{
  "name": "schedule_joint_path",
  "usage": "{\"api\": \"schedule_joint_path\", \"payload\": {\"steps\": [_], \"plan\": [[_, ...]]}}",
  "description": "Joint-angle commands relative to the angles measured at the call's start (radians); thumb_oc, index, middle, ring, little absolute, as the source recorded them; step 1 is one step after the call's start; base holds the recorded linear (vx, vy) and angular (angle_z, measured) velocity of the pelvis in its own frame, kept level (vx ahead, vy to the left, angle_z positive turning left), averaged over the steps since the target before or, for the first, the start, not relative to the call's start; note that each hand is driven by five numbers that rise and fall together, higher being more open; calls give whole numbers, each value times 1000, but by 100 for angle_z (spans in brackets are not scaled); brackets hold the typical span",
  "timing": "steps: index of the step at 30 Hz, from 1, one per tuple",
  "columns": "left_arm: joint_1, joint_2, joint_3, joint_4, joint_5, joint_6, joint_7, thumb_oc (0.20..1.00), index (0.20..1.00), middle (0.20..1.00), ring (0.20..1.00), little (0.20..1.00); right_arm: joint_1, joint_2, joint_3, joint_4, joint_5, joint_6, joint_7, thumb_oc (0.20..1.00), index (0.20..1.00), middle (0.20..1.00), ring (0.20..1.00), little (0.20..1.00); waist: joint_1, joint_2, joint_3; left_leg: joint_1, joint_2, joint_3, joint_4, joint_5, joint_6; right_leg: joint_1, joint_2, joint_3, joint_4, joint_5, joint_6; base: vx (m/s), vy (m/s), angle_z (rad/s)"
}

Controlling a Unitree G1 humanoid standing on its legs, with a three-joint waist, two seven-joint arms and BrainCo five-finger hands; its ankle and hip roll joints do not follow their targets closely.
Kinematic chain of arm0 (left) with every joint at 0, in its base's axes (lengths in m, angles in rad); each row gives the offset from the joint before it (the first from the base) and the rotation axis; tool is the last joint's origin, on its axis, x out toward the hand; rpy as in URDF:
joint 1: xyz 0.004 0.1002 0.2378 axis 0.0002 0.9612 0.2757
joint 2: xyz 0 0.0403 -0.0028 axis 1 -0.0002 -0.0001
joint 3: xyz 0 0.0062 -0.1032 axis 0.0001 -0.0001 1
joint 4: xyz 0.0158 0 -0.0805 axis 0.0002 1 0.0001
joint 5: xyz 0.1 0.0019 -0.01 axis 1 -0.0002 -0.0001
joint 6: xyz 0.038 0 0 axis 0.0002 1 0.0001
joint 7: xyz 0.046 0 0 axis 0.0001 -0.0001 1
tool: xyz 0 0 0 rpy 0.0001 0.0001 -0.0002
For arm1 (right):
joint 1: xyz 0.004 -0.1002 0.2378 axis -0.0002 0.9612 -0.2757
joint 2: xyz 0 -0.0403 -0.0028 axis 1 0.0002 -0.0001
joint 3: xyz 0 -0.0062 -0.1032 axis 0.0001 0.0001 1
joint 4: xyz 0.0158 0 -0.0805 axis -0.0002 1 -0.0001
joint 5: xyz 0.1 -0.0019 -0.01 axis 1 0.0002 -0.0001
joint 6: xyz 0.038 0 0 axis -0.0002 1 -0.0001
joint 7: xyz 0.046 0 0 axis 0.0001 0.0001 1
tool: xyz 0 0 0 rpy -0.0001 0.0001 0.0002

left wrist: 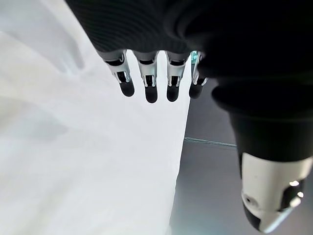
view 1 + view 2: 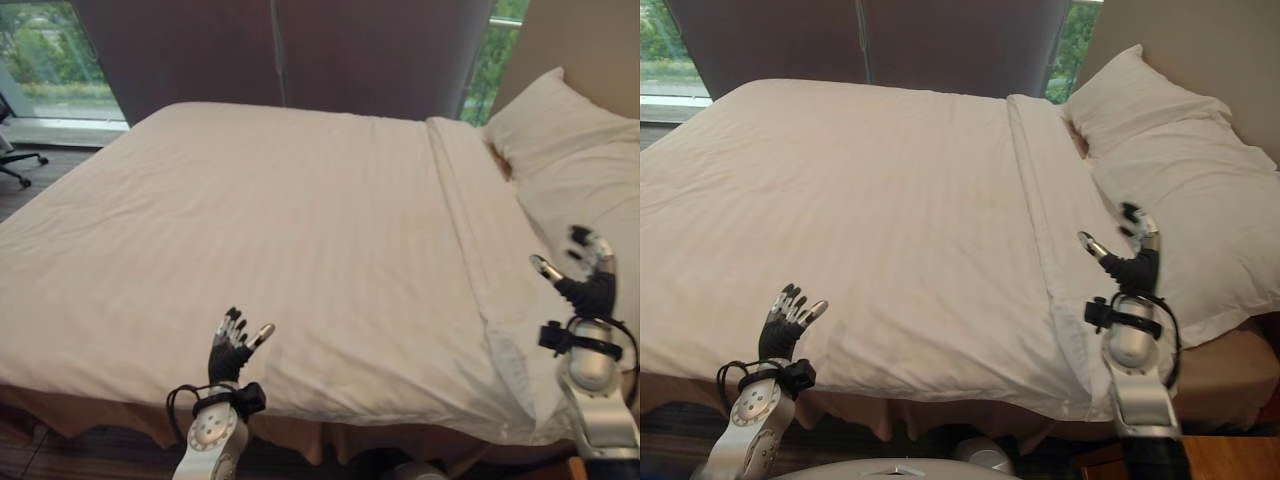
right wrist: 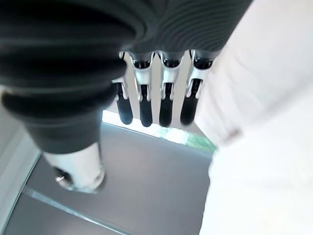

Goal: Making the bed.

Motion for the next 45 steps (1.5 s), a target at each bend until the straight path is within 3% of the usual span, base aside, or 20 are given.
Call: {"api": "schedule_joint_path", "payload": {"steps": [1,3,10,15,18,21,24,34,45], "plan": [[-68,91,30,34,-74,-89,-15,1000,1000,1000,1000,1000,-150,27,-78,60,225,-127,-51,200,200,200,200,200,11,-9,17,-78,59,-84,12,40,-22,87,-109,18,25,-136,63,12,-84,0],[-109,103,32,87,-108,-102,-23,1000,1000,1000,1000,1000,-242,20,-96,162,285,-146,-78,200,200,200,200,200,22,13,29,-87,57,-91,12,45,-25,82,-113,19,25,-134,60,8,-84,6],[-124,111,43,176,-146,-113,-35,1000,1000,1000,1000,1000,-287,21,-168,377,398,-170,-103,200,200,200,200,200,17,77,37,-95,58,-96,12,51,-33,79,-115,13,25,-143,58,18,-41,12],[-131,105,43,244,-178,-116,-43,1000,1000,1000,1000,1000,-265,36,-229,545,533,-191,-74,200,200,200,200,200,1,109,39,-94,59,-98,12,51,-39,82,-115,9,25,-149,59,17,-49,0],[-133,104,42,246,-179,-117,-44,1000,1000,1000,1000,1000,-266,33,-230,549,537,-192,-71,200,200,200,200,200,1,110,39,-95,59,-98,12,51,-39,81,-115,9,25,-149,59,0,-13,0],[-139,91,29,313,-209,-120,-37,1000,1000,1000,1000,1000,-235,51,-268,692,654,-199,-39,200,200,200,200,200,-21,137,42,-94,57,-94,12,48,-41,79,-117,8,25,-152,62,-1,-30,1],[-140,81,22,344,-216,-115,-36,1000,1000,1000,1000,1000,-203,60,-305,736,722,-210,-23,200,200,200,200,200,-37,140,45,-91,55,-91,12,46,-41,78,-117,9,25,-151,64,3,0,-4],[-137,71,32,364,-217,-89,-22,1000,1000,1000,1000,1000,-78,61,-371,803,777,-187,-1,200,200,200,200,200,-56,100,39,-80,50,-76,12,34,-33,72,-122,20,25,-139,72,-1,2,0],[-119,63,62,349,-215,-67,-8,1000,1000,1000,1000,1000,31,74,-402,881,805,-131,18,200,200,200,200,200,-63,-13,5,-59,49,-59,12,18,-18,71,-111,49,25,-116,86,-9,38,-8]]}}
